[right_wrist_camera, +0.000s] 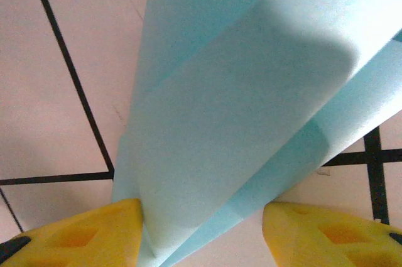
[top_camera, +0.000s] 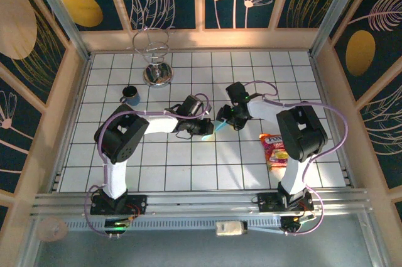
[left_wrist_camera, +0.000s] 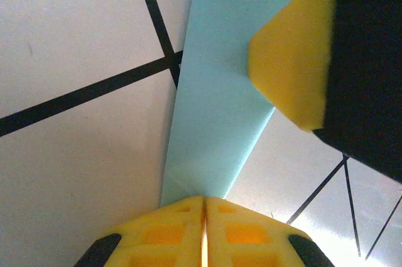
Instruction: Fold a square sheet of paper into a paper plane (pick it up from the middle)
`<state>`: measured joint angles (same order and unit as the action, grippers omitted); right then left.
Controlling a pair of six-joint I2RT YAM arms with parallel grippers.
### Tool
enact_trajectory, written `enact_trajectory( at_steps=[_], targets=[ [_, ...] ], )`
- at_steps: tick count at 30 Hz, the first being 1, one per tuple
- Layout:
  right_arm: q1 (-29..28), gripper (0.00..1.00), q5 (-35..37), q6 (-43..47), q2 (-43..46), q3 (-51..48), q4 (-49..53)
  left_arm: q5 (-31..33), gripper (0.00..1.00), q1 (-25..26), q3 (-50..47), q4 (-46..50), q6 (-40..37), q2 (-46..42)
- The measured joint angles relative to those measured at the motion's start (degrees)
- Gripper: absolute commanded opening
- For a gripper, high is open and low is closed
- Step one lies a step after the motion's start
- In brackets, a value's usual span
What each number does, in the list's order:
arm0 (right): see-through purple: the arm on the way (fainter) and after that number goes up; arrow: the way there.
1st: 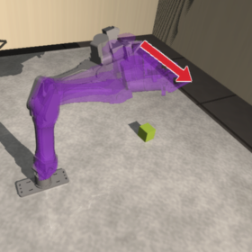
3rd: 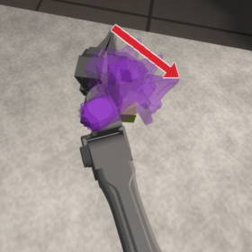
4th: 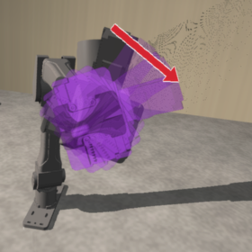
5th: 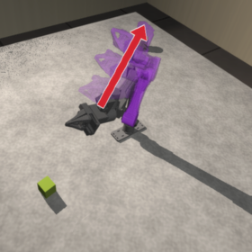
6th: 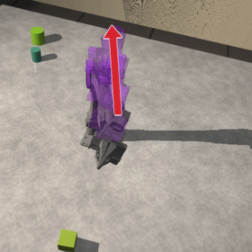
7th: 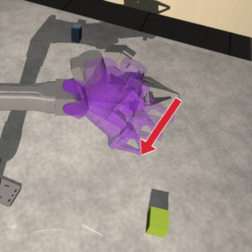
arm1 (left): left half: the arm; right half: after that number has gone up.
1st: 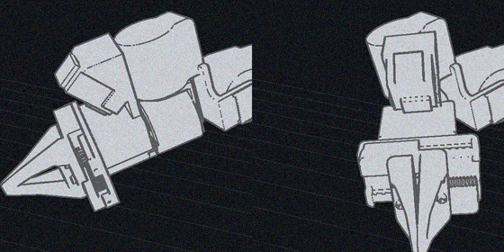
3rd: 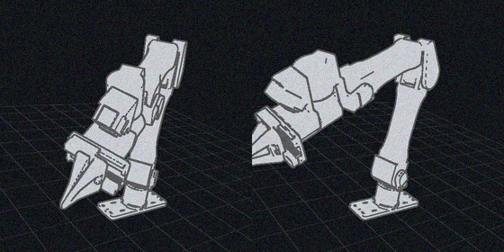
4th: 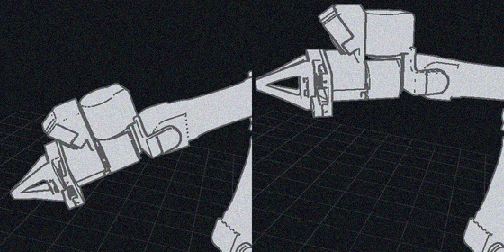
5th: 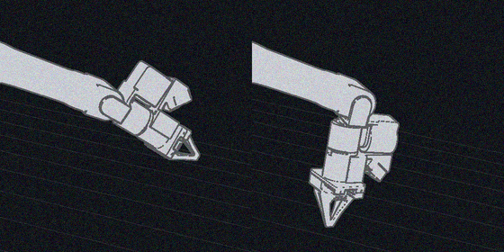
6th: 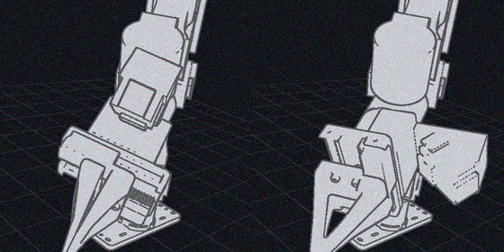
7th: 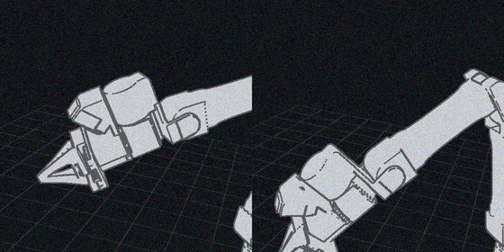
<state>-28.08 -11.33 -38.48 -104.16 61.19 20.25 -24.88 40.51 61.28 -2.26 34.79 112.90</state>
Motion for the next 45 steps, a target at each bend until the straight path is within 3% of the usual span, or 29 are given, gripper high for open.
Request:
enact_trajectory(
  at_steps=[6, 11, 20, 29, 45],
  targets=[
    [2.5, 0.57, -0.5, 0.3, 6.2, -6.1, -6.2, 0.6, 0.09, 0.0, 0.3, 0.7, 0.0, 0.0],
    [3.7, 0.43, -2.7, 0.6, 12.8, -8.3, -11.5, 1.0, 0.09, 0.1, 0.5, 1.1, 0.0, 0.0],
    [0.2, 0.27, -7.3, 0.6, 8.3, -6.2, -17.4, 1.2, 0.09, 0.1, 0.6, 1.2, 0.0, 0.0],
    [0.1, 0.24, -8.3, 0.4, 2.1, -5.3, -17.4, 1.2, 0.10, 0.1, 0.6, 1.2, 0.0, 0.0],
    [0.1, 0.22, -7.1, 0.3, 1.7, -5.3, -15.7, 1.3, 0.10, 0.1, 0.7, 1.4, 0.0, 0.0]
  ],
)
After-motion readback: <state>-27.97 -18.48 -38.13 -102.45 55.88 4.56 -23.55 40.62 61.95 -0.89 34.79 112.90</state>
